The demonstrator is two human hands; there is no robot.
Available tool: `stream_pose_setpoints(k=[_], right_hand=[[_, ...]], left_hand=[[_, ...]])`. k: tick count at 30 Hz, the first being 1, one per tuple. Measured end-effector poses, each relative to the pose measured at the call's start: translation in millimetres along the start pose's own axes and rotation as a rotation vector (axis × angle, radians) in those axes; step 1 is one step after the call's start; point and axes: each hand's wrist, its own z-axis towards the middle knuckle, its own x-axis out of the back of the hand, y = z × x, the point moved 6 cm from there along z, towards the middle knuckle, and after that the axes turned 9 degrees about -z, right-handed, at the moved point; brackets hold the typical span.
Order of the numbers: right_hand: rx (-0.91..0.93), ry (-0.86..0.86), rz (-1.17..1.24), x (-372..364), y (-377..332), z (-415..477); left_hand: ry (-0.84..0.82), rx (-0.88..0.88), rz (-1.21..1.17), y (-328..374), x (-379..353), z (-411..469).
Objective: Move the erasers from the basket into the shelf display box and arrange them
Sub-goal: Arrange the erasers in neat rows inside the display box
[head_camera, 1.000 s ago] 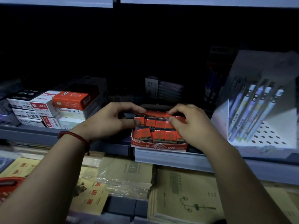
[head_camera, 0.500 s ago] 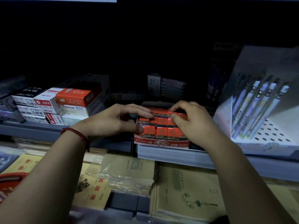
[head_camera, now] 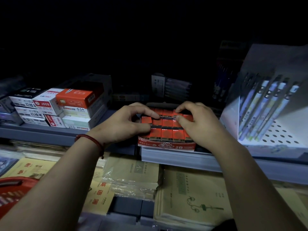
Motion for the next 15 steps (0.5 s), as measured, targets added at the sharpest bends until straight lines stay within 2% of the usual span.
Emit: stream_pose_setpoints(k=[3,12,15], right_hand=[[-0.001,-0.009,0.020,-0.4,0.6,-0.3],[0.010,-0.014,-0.002,1.3,0.0,-1.5],[0.003,-0.020,0.005,0.5,1.2,-0.4]], left_hand=[[-0.003,-0.029,0.072,-0.8,0.7,2.6],[-0.093,-0.105,0.056,1.4,4.0,0.8],[-0.111,-0.051,0.006,-0.3,8.2,-3.2]])
